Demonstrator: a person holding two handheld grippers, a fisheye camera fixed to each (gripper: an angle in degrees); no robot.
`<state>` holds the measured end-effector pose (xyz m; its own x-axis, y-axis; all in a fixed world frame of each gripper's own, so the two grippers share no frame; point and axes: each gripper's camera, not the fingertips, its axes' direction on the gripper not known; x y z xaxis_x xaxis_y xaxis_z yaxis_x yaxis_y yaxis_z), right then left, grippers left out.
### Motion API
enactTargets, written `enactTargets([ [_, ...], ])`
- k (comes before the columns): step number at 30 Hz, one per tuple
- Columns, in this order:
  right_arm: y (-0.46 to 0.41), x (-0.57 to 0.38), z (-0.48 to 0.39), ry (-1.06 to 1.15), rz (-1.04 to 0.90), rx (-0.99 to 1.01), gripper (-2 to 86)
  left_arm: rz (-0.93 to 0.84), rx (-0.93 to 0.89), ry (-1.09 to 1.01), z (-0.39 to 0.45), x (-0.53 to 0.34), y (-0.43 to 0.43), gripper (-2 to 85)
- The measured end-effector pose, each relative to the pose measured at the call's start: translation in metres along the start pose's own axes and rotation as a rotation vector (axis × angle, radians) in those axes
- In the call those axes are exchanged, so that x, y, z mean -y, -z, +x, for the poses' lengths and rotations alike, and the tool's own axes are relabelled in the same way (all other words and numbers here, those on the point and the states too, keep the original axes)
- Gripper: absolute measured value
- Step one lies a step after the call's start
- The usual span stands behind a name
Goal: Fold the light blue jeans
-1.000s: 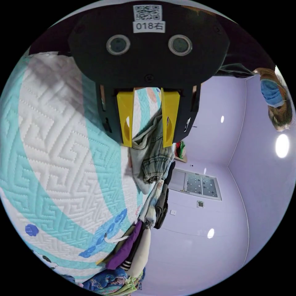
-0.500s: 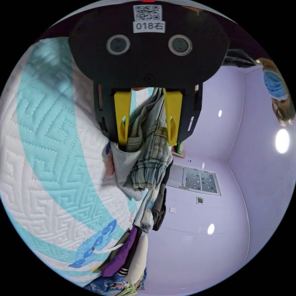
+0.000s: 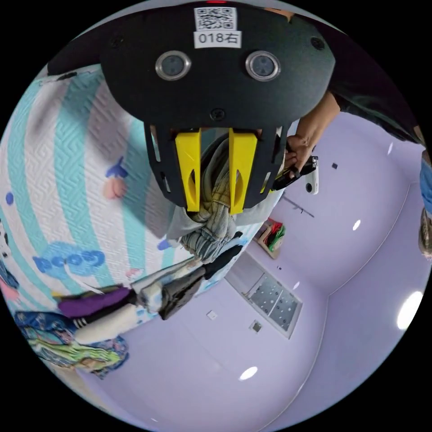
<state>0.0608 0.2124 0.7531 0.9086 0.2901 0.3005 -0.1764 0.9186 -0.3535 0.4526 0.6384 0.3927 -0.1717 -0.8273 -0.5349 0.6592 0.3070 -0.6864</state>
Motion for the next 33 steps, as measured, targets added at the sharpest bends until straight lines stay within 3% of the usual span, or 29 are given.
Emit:
enactTargets([
  [6,-0.126,0.03,-0.104,0.259,-0.125,0.187,9.7,0.292,0.15,0.041,-0.038,-0.056,0.158,5.5],
  [14,-0.363,0.079,-0.294,0.616,-0.242,0.489,9.9,0.66,0.375,0.11,-0.114,-0.079,0.355,5.5],
  [19,-0.517,0.063,-0.349,0.617,-0.347,0.581,10.2,0.798,0.496,0.273,-0.204,-0.103,0.432,5.3],
  [21,-0.582,0.042,-0.349,0.563,-0.412,0.547,10.7,0.78,0.52,0.386,-0.251,-0.115,0.438,5.5],
  [23,-0.67,0.001,-0.328,0.47,-0.625,0.365,11.1,0.71,0.48,0.567,-0.312,-0.134,0.432,6.5],
  [24,-0.688,-0.01,-0.319,0.432,-0.698,0.305,11.0,0.662,0.424,0.694,-0.35,-0.155,0.422,7.1],
  [25,-0.705,-0.028,-0.301,0.372,-0.725,0.276,10.9,0.78,0.259,0.668,-0.367,-0.182,0.421,7.3],
  [27,-0.7,-0.04,-0.28,0.288,-0.649,0.365,10.5,0.833,0.136,0.653,-0.375,-0.2,0.421,7.0],
  [33,-0.61,-0.058,-0.267,0.489,-0.565,0.403,8.8,0.886,0.119,0.44,-0.303,-0.208,0.418,15.5],
])
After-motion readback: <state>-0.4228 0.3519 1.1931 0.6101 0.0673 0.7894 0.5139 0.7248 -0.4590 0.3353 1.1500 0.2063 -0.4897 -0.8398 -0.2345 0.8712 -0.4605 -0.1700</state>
